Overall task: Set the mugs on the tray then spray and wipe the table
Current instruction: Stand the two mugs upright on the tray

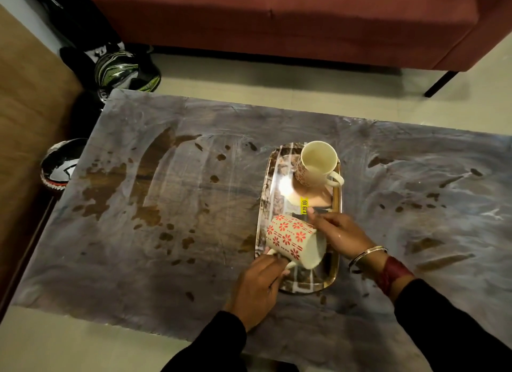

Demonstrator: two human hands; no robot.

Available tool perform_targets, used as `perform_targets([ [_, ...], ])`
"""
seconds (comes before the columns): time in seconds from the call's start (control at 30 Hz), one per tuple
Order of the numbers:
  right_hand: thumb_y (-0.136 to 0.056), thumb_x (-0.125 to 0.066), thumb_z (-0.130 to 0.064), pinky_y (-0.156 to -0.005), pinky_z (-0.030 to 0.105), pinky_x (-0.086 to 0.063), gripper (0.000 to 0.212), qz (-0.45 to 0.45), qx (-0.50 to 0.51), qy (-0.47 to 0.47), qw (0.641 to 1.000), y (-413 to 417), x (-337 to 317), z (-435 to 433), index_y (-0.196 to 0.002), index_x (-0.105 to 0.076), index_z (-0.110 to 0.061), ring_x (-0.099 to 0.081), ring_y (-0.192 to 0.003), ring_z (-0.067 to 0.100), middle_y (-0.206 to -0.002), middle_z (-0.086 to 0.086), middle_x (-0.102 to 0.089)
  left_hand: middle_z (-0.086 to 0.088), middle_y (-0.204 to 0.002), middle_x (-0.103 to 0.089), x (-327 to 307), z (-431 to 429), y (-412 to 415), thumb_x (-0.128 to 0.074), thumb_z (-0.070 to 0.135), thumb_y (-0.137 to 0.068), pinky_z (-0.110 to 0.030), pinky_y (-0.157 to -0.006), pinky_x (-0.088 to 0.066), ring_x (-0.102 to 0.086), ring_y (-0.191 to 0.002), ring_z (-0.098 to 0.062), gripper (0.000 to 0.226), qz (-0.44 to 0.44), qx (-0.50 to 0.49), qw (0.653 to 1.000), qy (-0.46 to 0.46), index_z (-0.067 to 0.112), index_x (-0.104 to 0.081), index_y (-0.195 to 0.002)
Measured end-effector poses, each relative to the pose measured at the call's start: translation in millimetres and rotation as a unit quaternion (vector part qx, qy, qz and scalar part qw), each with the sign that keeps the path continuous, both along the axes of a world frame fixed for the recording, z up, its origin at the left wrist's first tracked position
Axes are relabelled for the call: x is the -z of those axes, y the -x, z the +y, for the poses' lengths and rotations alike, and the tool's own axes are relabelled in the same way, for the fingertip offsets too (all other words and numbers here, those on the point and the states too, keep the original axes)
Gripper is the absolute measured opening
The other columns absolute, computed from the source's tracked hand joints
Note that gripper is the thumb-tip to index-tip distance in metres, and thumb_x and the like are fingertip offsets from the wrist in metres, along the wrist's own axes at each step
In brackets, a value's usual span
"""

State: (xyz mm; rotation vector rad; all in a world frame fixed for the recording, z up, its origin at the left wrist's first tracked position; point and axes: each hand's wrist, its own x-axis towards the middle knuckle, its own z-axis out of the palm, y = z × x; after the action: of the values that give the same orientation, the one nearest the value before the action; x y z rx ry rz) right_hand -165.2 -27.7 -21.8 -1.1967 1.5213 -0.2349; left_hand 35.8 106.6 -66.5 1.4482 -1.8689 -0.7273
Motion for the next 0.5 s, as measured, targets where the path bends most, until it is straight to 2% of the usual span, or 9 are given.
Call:
perform_targets([
  [0.07,-0.08,-0.067,-0.073,-0.088,0.044,-0.06,0.059,-0.099,-0.067,-0.135,0.984,-10,-6,-6,-0.106,-0.076,-0.02,-0.075,-0.095,0.02,-0.102,0.002,-0.079,-0.01,-0.106,-0.072,-3,-10,-9,-0.068,-0.001,-0.09,-0.037,-0.109,-0.05,-0.067,-0.102,-0.026,0.03,-0.05,0.072,0.995,0.047,0.007,-0.069,-0.119],
  [0.13,-0.081,-0.08,-0.053,-0.094,0.047,-0.059,0.048,-0.108,-0.125,-0.158,0.974,-14,-6,-16,-0.112,-0.073,-0.018,-0.075,-0.099,0.023,-0.106,0.004,-0.079,-0.013,-0.103,-0.071,-7,-21,-17,-0.057,0.0,-0.098,-0.04,-0.106,-0.051,-0.067,-0.099,-0.03,0.022,-0.086,0.124,0.985,0.086,0.002,-0.072,-0.115],
  [0.23,-0.079,-0.087,-0.019,-0.093,0.048,-0.059,0.034,-0.102,-0.167,-0.11,0.974,-10,-2,-23,-0.109,-0.072,-0.014,-0.075,-0.097,0.022,-0.103,0.004,-0.079,-0.016,-0.101,-0.072,-16,-37,-24,-0.045,0.01,-0.108,-0.043,-0.095,-0.055,-0.069,-0.097,-0.034,0.031,-0.098,0.155,0.976,0.116,-0.002,-0.074,-0.106],
  [0.27,-0.076,-0.09,-0.016,-0.092,0.048,-0.06,0.038,-0.114,-0.158,-0.099,0.976,-8,-2,-23,-0.108,-0.071,-0.014,-0.075,-0.097,0.022,-0.102,0.004,-0.079,-0.016,-0.102,-0.072,-20,-41,-25,-0.047,0.01,-0.107,-0.043,-0.094,-0.055,-0.069,-0.098,-0.034,0.03,-0.091,0.153,0.976,0.122,-0.002,-0.074,-0.105],
  [0.33,-0.064,-0.095,-0.021,-0.089,0.046,-0.061,0.057,-0.155,-0.131,-0.07,0.977,-4,-3,-19,-0.114,-0.069,-0.013,-0.075,-0.099,0.024,-0.106,0.007,-0.078,-0.017,-0.101,-0.071,-26,-44,-26,-0.056,0.006,-0.103,-0.041,-0.09,-0.055,-0.068,-0.099,-0.034,0.021,-0.068,0.138,0.977,0.149,-0.004,-0.075,-0.1],
  [0.4,-0.052,-0.097,-0.023,-0.087,0.035,-0.06,0.075,-0.181,-0.108,-0.008,0.978,-2,-4,-15,-0.12,-0.065,-0.018,-0.072,-0.104,0.017,-0.112,0.007,-0.075,-0.015,-0.106,-0.065,-30,-41,-26,-0.067,0.001,-0.095,-0.039,-0.091,-0.054,-0.064,-0.102,-0.031,0.008,-0.043,0.11,0.978,0.172,-0.001,-0.075,-0.096],
  [0.43,-0.051,-0.099,-0.015,-0.086,0.027,-0.058,0.079,-0.183,-0.103,0.031,0.977,-1,-3,-13,-0.122,-0.063,-0.022,-0.07,-0.107,0.01,-0.115,0.004,-0.072,-0.011,-0.111,-0.059,-32,-39,-24,-0.071,0.0,-0.091,-0.036,-0.093,-0.054,-0.062,-0.106,-0.027,0.007,-0.028,0.078,0.983,0.164,0.002,-0.073,-0.097],
  [0.5,-0.053,-0.098,0.004,-0.088,0.016,-0.052,0.085,-0.184,-0.109,0.087,0.973,-1,-4,-11,-0.122,-0.06,-0.025,-0.065,-0.108,0.0,-0.121,-0.002,-0.067,-0.005,-0.114,-0.049,-32,-32,-19,-0.078,0.003,-0.086,-0.026,-0.094,-0.053,-0.058,-0.107,-0.014,0.021,0.009,-0.029,0.993,0.116,0.01,-0.067,-0.102],
])
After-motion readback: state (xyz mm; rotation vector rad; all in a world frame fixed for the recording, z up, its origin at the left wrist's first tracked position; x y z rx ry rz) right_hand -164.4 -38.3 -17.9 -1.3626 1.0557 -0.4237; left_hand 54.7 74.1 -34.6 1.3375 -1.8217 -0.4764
